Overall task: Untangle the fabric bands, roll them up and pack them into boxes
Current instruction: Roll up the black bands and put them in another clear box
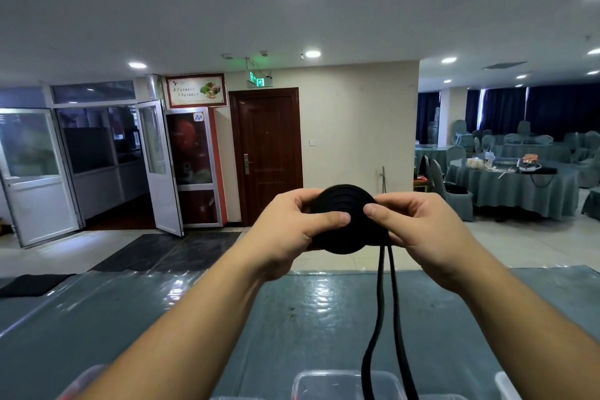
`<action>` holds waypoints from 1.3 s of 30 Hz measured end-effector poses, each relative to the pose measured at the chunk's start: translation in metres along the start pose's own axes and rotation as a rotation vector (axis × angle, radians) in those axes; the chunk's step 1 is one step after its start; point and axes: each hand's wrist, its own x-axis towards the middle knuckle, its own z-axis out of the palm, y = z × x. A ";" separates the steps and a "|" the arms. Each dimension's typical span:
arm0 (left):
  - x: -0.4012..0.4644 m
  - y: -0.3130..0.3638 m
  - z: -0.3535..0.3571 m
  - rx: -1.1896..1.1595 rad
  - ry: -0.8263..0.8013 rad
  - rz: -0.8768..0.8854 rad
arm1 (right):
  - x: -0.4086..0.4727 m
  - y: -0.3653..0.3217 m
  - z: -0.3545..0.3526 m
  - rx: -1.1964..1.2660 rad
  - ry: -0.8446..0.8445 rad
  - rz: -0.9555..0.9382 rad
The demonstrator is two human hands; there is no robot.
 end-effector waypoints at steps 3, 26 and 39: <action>0.001 -0.007 0.004 0.036 -0.016 -0.011 | 0.000 -0.002 -0.004 -0.148 -0.034 -0.024; 0.004 -0.011 -0.005 0.071 -0.093 -0.046 | 0.011 -0.007 -0.006 -0.100 0.005 -0.019; 0.008 0.000 -0.003 0.012 0.062 0.008 | 0.004 -0.005 -0.004 -0.035 -0.036 0.008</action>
